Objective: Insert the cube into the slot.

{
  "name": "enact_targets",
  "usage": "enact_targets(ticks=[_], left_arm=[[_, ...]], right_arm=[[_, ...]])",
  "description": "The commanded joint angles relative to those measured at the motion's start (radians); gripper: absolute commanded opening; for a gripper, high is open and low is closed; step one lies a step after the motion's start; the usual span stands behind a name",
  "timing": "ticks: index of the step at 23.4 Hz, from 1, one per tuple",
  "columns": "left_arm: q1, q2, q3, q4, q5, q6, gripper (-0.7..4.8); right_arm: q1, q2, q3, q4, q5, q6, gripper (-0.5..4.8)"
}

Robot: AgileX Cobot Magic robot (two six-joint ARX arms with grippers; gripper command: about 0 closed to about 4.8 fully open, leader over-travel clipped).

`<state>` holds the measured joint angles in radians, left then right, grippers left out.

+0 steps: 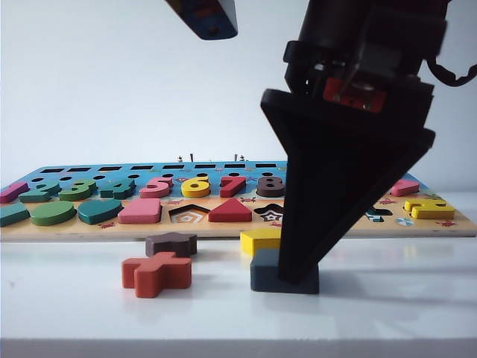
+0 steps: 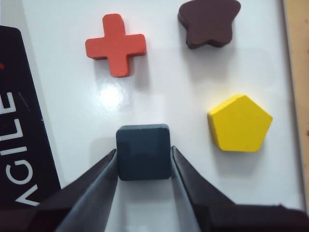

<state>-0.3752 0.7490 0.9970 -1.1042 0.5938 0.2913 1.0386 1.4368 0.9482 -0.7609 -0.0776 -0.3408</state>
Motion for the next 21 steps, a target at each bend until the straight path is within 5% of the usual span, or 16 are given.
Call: enact_targets(ticks=[1,7,21], left_arm=[[-0.001,0.0,0.003,0.012,0.005,0.005,0.2],[-0.001,0.0,0.003,0.012,0.004,0.005,0.2],[-0.001,0.0,0.003,0.014,0.005,0.005,0.2]], right_arm=[[0.003,-0.003,0.002,0.012,0.004,-0.003,1.18],[0.003,-0.006,0.02,-0.013,0.032,-0.004,1.12],[-0.061,-0.092,0.094,-0.048,0.301,-0.187,1.12]])
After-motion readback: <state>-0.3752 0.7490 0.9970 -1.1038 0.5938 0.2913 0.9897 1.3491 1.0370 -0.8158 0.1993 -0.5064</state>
